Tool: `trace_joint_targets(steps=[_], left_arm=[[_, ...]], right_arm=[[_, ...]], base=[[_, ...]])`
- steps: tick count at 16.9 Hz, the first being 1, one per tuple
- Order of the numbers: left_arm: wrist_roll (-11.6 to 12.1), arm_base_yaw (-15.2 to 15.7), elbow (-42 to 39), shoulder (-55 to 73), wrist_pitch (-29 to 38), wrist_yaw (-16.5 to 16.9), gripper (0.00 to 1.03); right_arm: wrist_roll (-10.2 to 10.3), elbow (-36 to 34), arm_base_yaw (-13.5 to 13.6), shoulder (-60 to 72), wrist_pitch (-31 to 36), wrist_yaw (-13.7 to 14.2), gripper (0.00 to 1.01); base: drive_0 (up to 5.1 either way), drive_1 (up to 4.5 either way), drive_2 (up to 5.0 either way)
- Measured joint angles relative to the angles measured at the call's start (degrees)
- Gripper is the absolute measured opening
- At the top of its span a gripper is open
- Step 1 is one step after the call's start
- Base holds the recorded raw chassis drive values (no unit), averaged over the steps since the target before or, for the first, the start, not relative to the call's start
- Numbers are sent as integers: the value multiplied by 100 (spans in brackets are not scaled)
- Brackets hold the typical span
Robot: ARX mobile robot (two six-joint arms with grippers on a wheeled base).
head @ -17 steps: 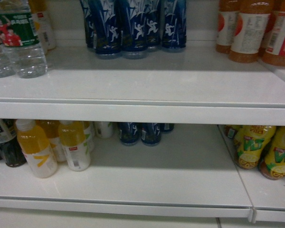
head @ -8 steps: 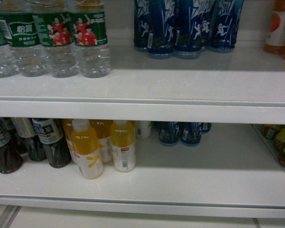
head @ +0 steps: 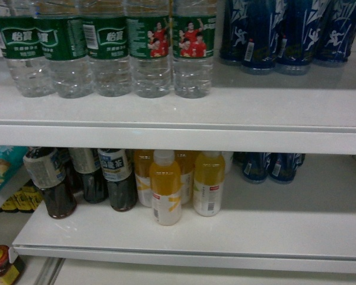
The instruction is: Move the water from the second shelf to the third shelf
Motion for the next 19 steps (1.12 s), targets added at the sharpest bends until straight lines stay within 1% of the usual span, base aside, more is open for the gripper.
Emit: trace_joint_targets(steps=[19], left_arm=[[0,0,0,0,-4,2,98]], right_arm=[[0,-2,-2,-2,9,4,43]], base=[[-459,231,231]])
